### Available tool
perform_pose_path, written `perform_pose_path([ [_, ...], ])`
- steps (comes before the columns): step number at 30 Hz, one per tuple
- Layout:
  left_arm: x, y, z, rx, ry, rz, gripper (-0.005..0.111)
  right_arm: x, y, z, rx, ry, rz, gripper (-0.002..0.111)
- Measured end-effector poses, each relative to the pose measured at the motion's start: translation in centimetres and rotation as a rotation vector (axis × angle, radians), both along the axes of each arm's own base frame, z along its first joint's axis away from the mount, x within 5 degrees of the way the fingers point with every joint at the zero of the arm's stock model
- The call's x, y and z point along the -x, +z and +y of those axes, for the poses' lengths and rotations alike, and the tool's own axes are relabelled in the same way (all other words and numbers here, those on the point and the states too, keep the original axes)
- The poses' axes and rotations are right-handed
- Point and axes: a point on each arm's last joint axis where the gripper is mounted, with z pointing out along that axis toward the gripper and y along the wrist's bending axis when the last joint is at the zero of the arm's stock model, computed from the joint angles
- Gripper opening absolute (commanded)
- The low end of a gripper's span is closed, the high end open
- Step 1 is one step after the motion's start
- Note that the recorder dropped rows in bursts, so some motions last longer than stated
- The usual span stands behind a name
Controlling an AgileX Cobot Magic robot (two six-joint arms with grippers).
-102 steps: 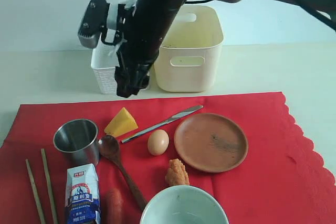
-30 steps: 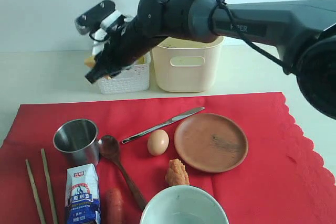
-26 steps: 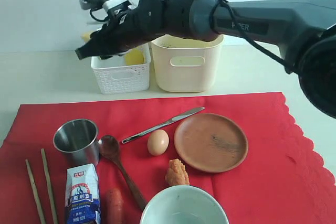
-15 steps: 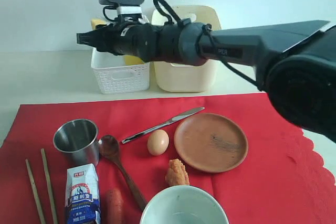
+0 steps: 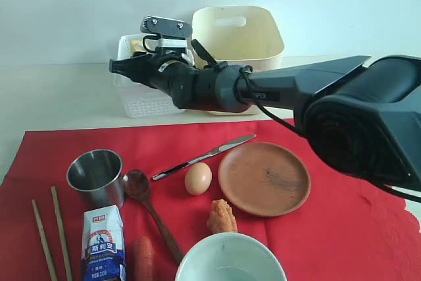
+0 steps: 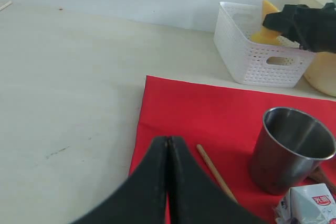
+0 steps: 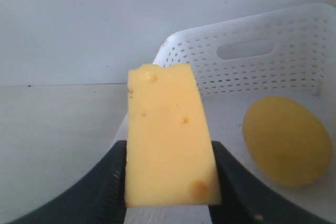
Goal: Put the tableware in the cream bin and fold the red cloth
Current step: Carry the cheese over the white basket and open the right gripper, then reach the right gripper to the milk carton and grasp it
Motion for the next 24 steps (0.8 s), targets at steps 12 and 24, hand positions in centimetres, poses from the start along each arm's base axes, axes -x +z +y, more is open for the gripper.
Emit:
perform_pose_path([
  [12,0.0,0.0,0.0,0.000,0.000,0.000,0.000,0.0,1.8,0.0,0.007,0.009,-0.044,0.076],
  [24,0.0,0.0,0.0,0.000,0.000,0.000,0.000,2.1,10.3,-0.1,0.049,0.158,-0.016,0.070],
])
